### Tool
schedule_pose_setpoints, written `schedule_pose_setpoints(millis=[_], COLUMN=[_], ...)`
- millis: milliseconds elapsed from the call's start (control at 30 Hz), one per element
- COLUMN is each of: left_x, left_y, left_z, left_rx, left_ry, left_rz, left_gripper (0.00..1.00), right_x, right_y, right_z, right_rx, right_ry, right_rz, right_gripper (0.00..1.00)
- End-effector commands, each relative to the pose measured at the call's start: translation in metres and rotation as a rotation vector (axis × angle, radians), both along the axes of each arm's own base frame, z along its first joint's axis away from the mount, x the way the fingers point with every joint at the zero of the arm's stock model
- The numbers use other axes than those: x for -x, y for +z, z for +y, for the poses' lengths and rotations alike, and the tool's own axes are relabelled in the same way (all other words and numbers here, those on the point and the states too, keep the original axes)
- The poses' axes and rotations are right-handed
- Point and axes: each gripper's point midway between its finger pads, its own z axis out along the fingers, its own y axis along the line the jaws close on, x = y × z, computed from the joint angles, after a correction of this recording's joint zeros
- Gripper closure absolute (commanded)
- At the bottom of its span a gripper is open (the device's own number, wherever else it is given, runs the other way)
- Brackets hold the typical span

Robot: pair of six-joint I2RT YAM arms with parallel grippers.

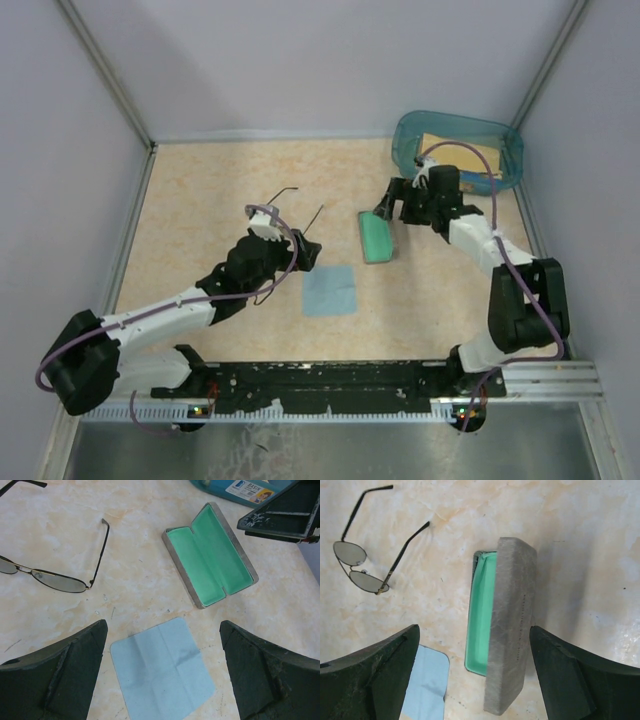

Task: Organize the sunglasses
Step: Place the sunglasses case at the center of the board.

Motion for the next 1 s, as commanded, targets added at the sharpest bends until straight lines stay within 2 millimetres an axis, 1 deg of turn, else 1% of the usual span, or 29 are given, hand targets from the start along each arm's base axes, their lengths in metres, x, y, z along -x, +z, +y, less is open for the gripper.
schedule_pose_setpoints(millis=[0,67,267,333,367,433,533,600,667,833,967], left_x=[-0.002,-0.002,0.001,0.002,0.003,0.003,0.003,0.004,0.004,0.004,0.003], left_y=[0.011,0.012,0.013,0.013,0.012,0.013,0.012,0.011,0.012,0.011,0.01], left_z=[0.007,0.009,0.02,0.024,0.025,0.028,0.031,0.033,0.034,0.036,0.039], left_rx=[-0.001,-0.005,-0.014,-0.015,-0.016,-0.015,-0.016,-0.018,-0.015,-0.02,-0.022], left_ry=[0.018,0.024,0.049,0.06,0.065,0.07,0.085,0.09,0.094,0.101,0.114], left_rz=[-0.037,-0.04,-0.046,-0.049,-0.05,-0.052,-0.047,-0.047,-0.049,-0.049,-0.046], left_gripper=[0.0,0.0,0.0,0.0,0.0,0.0,0.0,0.0,0.0,0.0,0.0], right_x=[-0.009,-0.013,-0.025,-0.029,-0.03,-0.035,-0.04,-0.044,-0.047,-0.053,-0.053], right_y=[0.013,0.012,0.005,0.0,0.002,-0.009,-0.013,-0.015,-0.017,-0.021,-0.027], right_z=[-0.004,-0.003,-0.006,-0.006,-0.006,-0.005,-0.001,0.002,0.006,0.02,0.034], right_rx=[0.232,0.29,0.409,0.428,0.43,0.446,0.457,0.464,0.466,0.459,0.462], right_ry=[-0.065,-0.077,-0.106,-0.104,-0.105,-0.099,-0.087,-0.077,-0.061,-0.017,0.013], right_rz=[-0.039,-0.033,-0.006,0.003,0.0,0.027,0.034,0.039,0.041,0.047,0.055], right_gripper=[0.11,0.11,0.18,0.2,0.21,0.24,0.28,0.31,0.33,0.33,0.33])
